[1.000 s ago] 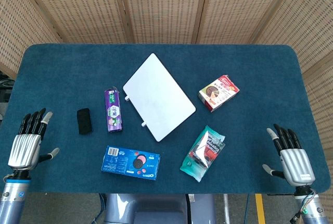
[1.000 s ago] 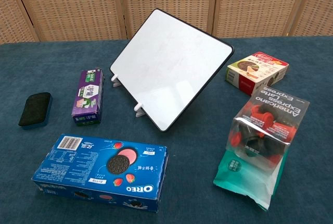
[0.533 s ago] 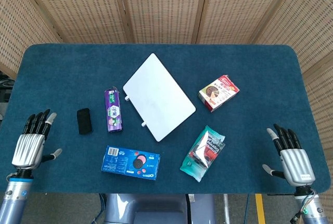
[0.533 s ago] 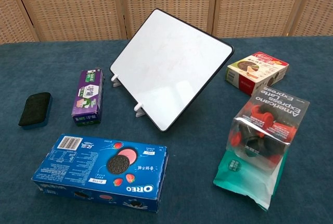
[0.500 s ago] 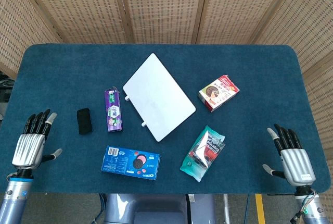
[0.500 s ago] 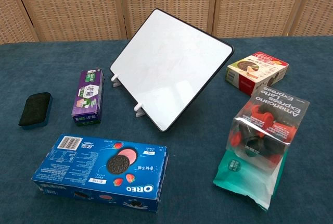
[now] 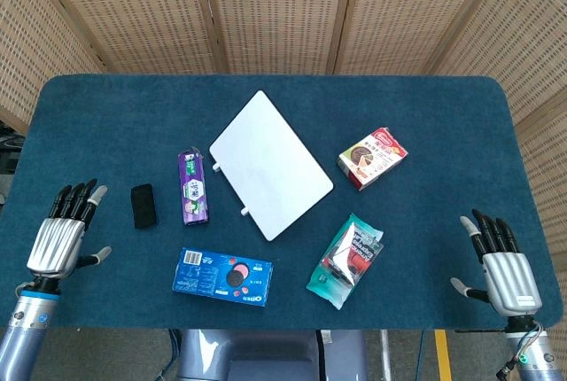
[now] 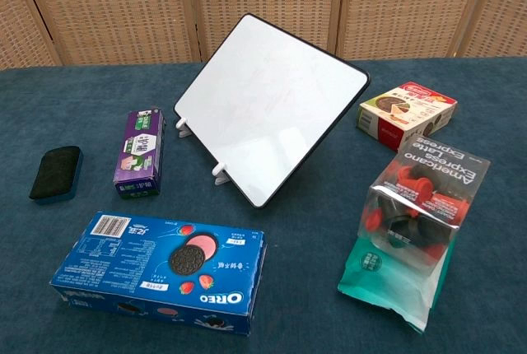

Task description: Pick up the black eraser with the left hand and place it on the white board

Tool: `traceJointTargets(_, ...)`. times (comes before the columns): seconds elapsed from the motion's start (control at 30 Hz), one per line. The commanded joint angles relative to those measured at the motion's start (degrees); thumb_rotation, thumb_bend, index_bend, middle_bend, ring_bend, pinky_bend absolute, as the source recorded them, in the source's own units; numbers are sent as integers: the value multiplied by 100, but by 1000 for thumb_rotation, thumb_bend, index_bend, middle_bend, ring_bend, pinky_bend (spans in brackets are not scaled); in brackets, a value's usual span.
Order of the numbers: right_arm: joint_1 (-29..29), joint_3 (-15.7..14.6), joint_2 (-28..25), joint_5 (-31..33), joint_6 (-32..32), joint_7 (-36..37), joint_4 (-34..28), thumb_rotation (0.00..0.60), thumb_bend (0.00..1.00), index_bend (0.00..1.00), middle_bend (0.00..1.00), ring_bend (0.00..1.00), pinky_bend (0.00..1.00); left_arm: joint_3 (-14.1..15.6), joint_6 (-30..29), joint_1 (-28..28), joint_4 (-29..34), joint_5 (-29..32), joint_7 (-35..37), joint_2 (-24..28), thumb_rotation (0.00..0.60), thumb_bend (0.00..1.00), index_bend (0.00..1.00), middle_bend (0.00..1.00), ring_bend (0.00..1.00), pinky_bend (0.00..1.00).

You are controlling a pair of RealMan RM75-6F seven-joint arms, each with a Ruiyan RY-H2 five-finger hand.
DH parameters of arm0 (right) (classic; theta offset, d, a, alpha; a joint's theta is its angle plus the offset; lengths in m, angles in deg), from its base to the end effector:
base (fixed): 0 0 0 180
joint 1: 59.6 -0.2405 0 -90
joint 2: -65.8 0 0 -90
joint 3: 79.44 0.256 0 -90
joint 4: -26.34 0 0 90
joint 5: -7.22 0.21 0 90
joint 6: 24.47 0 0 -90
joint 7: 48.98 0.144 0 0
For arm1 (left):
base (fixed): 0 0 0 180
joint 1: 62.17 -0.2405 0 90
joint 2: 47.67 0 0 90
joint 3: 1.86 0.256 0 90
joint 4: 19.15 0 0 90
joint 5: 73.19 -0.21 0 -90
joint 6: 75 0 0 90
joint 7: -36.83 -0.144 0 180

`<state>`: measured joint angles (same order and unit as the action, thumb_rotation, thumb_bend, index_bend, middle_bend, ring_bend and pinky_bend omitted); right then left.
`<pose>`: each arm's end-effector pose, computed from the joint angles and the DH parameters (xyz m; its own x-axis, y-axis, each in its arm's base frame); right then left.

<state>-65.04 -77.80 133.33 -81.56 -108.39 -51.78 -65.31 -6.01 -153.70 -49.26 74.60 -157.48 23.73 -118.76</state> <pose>-0.3023 -0.1790 0.1328 0.4032 -0.0403 0.9142 -0.9138 -0.0703 0.3999 -0.2714 0.2237 0.1074 0.4735 0.0371 0.8800 0.8749 -0.1349 -0.4651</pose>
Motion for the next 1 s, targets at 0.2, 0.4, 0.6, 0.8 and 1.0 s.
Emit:
traceJointTargets(0.2, 10, 6, 9, 8, -14, -4, 1, 600, 48, 24, 0, 0, 0, -28, 250, 338, -438, -389, 360, 230, 600, 155, 0, 0, 0, 0)
traceJointTargets(0.4, -5, 21, 35, 55, 35, -8, 44, 600, 51, 24, 0, 0, 0, 3, 435, 756, -1330, -924, 1086, 278, 600, 156, 0, 0, 0, 0)
traceJointTargets(0.6, -24, 31, 82, 75, 68, -66, 75, 600, 46, 24, 0, 0, 0, 95, 812, 1136, -1964, -1130, 1424, 241, 600, 162, 0, 0, 0, 0)
traceJointTargets(0.8, -27, 64, 135, 125, 63, -79, 150, 600, 49, 24, 0, 0, 0, 253, 1173, 1445, -2443, -1269, 1690, 8, 600, 170, 25, 0, 0, 0)
traceJointTargets(1.0, -50, 108, 182, 209, 109, -98, 216, 600, 48, 24, 0, 0, 0, 452, 1495, 1726, -2990, -1422, 2028, -290, 600, 179, 74, 0, 0, 0)
